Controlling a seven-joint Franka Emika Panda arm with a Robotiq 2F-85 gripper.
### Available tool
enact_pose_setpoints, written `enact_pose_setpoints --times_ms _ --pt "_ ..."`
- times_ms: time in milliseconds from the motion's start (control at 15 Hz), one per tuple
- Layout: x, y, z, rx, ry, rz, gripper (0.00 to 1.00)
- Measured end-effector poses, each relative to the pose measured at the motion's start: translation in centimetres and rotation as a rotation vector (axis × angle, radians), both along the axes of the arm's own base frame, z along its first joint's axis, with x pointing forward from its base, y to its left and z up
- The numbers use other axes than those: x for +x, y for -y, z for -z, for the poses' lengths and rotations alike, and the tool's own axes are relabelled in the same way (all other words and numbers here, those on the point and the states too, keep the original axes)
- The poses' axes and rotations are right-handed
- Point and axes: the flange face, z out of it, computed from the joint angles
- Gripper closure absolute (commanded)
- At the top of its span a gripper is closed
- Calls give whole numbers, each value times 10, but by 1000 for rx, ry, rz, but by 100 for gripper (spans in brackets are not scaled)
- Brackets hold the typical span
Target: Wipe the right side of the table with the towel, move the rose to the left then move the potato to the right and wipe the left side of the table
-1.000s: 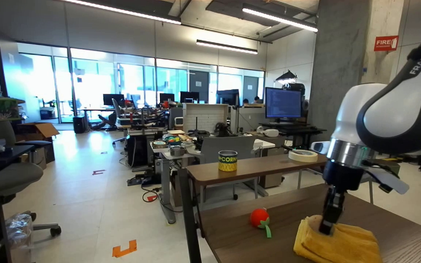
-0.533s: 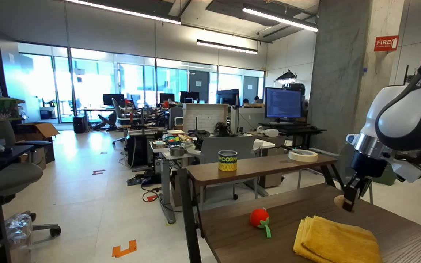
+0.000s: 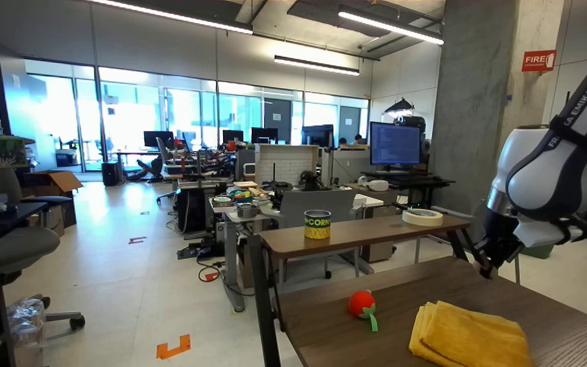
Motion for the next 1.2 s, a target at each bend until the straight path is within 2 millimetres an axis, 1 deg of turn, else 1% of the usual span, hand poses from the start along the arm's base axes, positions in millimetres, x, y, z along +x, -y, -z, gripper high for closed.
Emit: enact_pose_setpoints --times_ms 333,533,600,667,800,867,1000,1200 --pt "22 5 18 -99 -1 248 96" --pt "29 3 32 -155 -24 399 96" --pt "31 3 36 -175 -35 450 59" --pt "32 3 41 -193 -48 501 58" --pt "33 3 48 -224 -85 606 45" --pt "33 2 51 -238 -110 659 36" --pt "33 -1 53 -260 -158 748 22" --pt "36 -16 51 -250 -180 792 1"
